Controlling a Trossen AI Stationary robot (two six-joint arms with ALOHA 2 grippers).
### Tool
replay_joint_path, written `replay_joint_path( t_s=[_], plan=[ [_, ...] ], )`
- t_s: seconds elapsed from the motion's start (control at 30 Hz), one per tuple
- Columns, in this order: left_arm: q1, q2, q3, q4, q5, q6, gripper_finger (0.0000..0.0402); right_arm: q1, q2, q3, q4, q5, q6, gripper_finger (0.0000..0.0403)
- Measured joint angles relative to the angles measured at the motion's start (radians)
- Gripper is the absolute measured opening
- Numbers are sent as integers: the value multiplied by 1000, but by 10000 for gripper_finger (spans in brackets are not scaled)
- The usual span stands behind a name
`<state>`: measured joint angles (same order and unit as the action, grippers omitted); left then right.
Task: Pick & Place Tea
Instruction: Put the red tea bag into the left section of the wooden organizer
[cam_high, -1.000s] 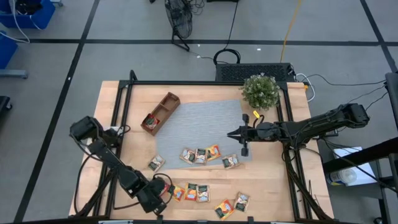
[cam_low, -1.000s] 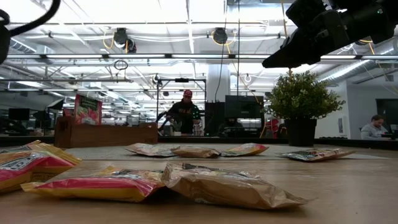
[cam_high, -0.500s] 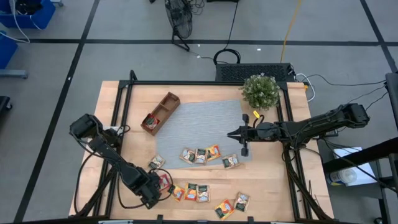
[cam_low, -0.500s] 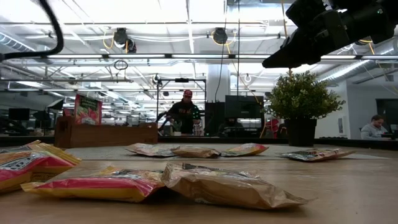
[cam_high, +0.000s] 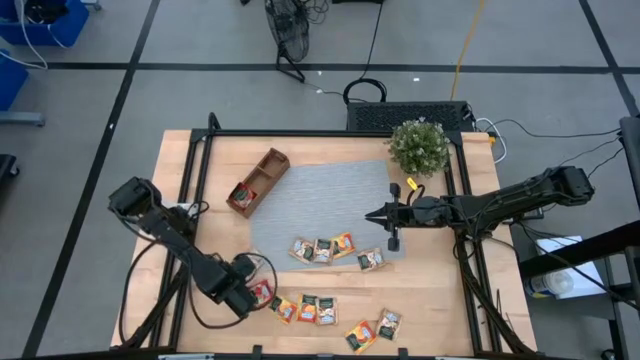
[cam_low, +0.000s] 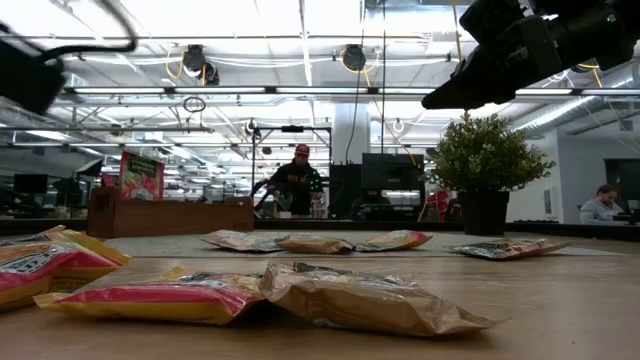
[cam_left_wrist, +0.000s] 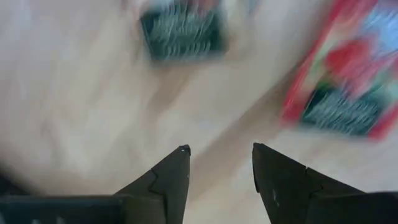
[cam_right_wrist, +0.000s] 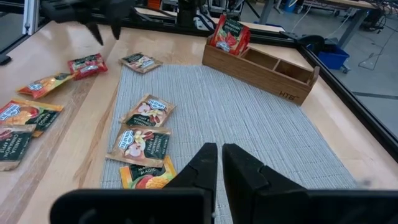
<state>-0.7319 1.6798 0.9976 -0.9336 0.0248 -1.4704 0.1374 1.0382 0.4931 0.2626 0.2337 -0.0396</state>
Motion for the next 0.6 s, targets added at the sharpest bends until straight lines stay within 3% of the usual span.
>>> replay_joint_path(
  t_s=[0.23,0.6],
  plan=[
    [31,0,3,119,-139,57,177,0,0,0,-1,0,-1,16],
    [38,103,8,297,-185,248,177,0,0,0,-6,0,-5,16]
  ],
)
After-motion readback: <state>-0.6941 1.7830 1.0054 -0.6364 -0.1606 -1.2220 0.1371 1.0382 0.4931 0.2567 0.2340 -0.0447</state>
